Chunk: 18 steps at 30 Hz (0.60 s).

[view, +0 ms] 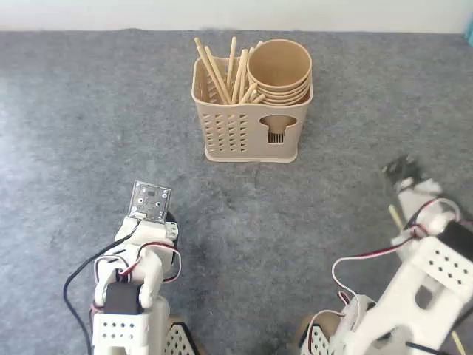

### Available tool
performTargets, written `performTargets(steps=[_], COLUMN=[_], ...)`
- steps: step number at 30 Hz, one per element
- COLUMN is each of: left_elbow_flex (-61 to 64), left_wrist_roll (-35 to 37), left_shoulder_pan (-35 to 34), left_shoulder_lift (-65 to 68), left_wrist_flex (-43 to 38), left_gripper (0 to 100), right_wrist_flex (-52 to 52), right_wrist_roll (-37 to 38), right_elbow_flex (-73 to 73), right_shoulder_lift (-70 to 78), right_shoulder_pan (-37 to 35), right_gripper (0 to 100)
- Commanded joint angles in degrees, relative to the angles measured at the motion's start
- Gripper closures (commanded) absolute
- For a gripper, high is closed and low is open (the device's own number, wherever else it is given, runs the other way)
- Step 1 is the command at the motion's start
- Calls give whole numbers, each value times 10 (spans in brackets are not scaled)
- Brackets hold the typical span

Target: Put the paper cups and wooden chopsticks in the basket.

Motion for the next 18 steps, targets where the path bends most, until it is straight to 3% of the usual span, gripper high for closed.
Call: performTargets(steps=[1, 10, 18], left_elbow_flex=[-4, -4, -4], left_wrist_roll=[-4, 1, -2], left_shoulder_pan=[2, 3, 3], left_shoulder_lift=[-10, -10, -10], left_wrist_flex=[-14, -20, -3], left_gripper=[987, 987, 987], right_wrist_flex=[81, 91, -68], right_wrist_roll=[-132, -484, -680], right_elbow_flex=[-153, -331, -367], right_shoulder_lift=[-13, -13, -6], right_shoulder_pan=[-53, -225, -379], right_gripper=[991, 991, 991])
